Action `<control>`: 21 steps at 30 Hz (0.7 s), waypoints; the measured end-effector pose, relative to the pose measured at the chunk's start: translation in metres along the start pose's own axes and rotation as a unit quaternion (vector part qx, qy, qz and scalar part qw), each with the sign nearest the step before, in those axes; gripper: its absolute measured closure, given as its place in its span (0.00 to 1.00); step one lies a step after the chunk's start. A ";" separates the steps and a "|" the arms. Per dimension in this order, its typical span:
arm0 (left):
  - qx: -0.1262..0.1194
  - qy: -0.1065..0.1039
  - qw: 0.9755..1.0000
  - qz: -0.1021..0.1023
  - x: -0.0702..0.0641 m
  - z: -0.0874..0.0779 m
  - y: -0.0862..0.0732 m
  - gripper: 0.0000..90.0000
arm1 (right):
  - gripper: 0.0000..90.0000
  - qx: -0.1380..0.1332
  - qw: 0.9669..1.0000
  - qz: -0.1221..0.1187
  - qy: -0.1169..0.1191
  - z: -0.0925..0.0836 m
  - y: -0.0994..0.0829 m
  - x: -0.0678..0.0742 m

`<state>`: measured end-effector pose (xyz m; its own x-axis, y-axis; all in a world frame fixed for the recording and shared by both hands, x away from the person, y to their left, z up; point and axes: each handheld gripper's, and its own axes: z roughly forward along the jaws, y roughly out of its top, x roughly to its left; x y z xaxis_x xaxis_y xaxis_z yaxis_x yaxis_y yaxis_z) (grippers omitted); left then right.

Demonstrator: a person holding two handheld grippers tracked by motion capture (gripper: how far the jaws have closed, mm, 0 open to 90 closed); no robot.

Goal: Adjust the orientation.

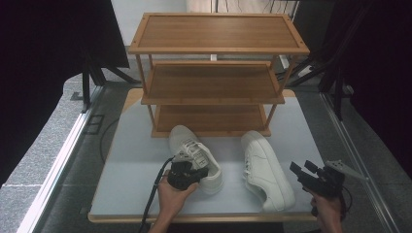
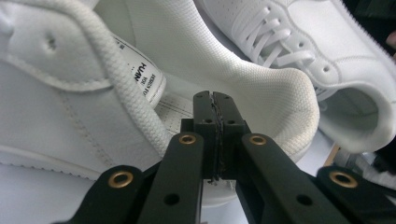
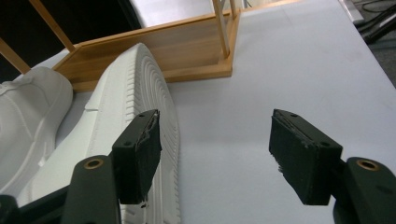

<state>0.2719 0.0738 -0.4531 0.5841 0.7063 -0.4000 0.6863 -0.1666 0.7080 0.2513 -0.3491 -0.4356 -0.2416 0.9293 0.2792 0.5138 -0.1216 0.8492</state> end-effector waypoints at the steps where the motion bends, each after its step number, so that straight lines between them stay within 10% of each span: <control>1: 0.000 0.004 1.000 0.003 -0.001 0.000 0.000 1.00 | 0.38 0.000 1.000 0.002 -0.001 0.001 0.000 0.000; 21: 0.011 -0.022 1.000 -0.005 0.013 -0.022 -0.018 1.00 | 0.38 0.006 1.000 -0.001 -0.009 0.000 -0.004 0.002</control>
<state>0.2575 0.1011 -0.4584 0.5951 0.6768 -0.4334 0.7018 -0.1749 0.6906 0.2490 -0.3471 -0.4386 -0.2288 0.9355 0.2692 0.5228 -0.1152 0.8446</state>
